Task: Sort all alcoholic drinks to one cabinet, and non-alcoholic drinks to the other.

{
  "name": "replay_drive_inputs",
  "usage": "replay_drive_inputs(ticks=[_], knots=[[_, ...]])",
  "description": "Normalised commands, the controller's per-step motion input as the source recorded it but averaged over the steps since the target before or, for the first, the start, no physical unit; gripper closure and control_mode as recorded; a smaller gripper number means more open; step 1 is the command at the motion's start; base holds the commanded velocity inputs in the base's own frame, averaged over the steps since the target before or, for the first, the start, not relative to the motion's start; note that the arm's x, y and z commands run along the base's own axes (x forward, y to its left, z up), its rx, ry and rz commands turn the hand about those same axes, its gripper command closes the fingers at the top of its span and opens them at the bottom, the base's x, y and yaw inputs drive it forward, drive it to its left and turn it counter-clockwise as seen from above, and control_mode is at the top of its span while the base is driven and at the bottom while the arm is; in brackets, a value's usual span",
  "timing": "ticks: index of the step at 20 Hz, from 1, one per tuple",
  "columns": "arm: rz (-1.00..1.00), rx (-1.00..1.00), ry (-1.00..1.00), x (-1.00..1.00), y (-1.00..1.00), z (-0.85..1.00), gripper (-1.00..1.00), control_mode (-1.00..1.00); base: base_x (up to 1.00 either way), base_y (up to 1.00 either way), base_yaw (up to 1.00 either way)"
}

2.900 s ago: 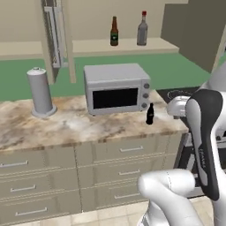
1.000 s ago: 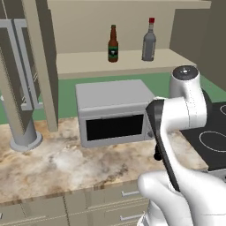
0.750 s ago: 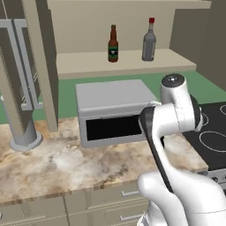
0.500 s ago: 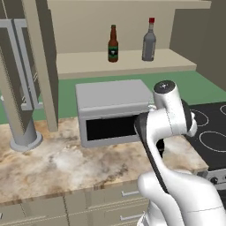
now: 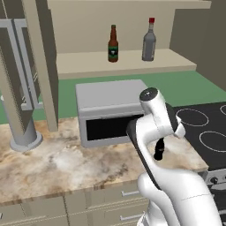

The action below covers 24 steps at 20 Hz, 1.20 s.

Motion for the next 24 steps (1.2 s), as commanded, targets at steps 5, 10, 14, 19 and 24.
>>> replay_drive_inputs(ticks=[5, 10, 14, 19, 24], knots=[[-0.15, -0.07, -0.01, 0.37, 0.06, -0.36, -1.00, -1.00, 0.00, 0.00, 0.00], [-0.15, -0.05, 0.00, 0.25, 0.01, -0.39, -1.00, -1.00, 0.00, 0.00, 0.00], [-0.13, -0.05, 0.00, 0.20, 0.00, -0.34, -1.00, -1.00, 0.00, 0.00, 0.00], [-0.12, -0.04, 0.00, 0.16, 0.00, -0.33, -1.00, -1.00, 0.00, 0.00, 0.00], [-0.06, -0.02, 0.00, 0.14, 0.00, -0.28, -1.00, -1.00, 0.00, 0.00, 0.00]])
